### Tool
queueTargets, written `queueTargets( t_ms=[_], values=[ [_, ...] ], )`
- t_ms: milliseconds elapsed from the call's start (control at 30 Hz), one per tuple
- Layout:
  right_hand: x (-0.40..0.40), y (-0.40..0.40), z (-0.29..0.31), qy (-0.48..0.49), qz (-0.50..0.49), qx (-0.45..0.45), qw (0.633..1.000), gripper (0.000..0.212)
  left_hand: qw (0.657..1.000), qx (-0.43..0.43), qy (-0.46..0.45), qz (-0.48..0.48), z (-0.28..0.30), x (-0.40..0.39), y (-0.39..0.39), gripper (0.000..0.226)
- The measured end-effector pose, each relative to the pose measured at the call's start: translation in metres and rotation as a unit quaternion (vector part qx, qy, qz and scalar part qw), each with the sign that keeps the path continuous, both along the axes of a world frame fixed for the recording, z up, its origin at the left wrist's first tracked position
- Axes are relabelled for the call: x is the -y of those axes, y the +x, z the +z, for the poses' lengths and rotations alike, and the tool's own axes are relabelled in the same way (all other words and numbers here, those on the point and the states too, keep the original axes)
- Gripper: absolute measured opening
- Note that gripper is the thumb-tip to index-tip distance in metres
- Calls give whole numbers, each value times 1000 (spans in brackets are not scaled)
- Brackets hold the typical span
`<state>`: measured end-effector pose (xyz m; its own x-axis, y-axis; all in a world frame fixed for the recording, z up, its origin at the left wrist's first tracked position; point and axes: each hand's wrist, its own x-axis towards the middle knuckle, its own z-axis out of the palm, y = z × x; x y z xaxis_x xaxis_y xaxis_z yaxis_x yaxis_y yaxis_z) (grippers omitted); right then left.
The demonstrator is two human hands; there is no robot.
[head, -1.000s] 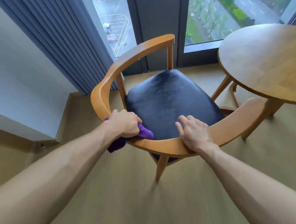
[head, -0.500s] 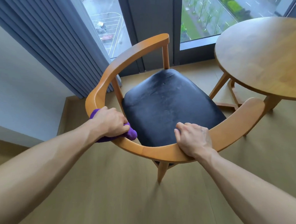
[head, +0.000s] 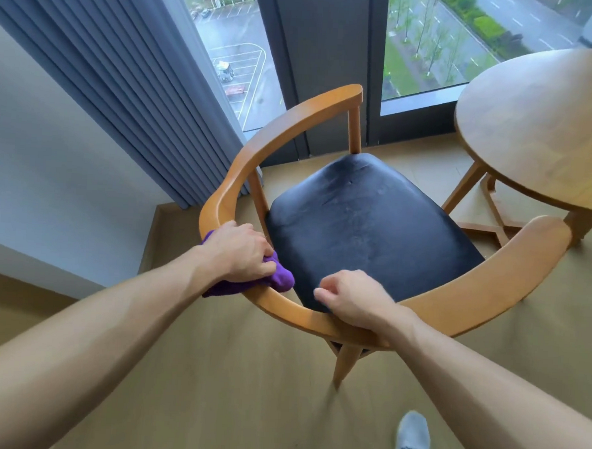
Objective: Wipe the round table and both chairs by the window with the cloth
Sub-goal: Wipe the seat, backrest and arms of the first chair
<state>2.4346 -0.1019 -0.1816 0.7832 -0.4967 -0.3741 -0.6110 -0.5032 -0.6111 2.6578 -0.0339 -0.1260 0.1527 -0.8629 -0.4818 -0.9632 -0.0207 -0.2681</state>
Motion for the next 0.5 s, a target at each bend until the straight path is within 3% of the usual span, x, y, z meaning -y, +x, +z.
queueTargets(
  t_ms=[100,200,333,500],
  values=[
    [-19,44,11,65,66,104,990,32,999,25,40,-6,6,17,25,40],
    [-10,70,7,74,68,102,990,40,996,42,74,-17,14,43,65,39],
    [-3,103,1,156,83,109,978,42,992,51,104,-52,11,63,100,42],
    [-10,138,3,196,38,130,971,35,995,-21,79,-52,3,46,109,61]
  ],
)
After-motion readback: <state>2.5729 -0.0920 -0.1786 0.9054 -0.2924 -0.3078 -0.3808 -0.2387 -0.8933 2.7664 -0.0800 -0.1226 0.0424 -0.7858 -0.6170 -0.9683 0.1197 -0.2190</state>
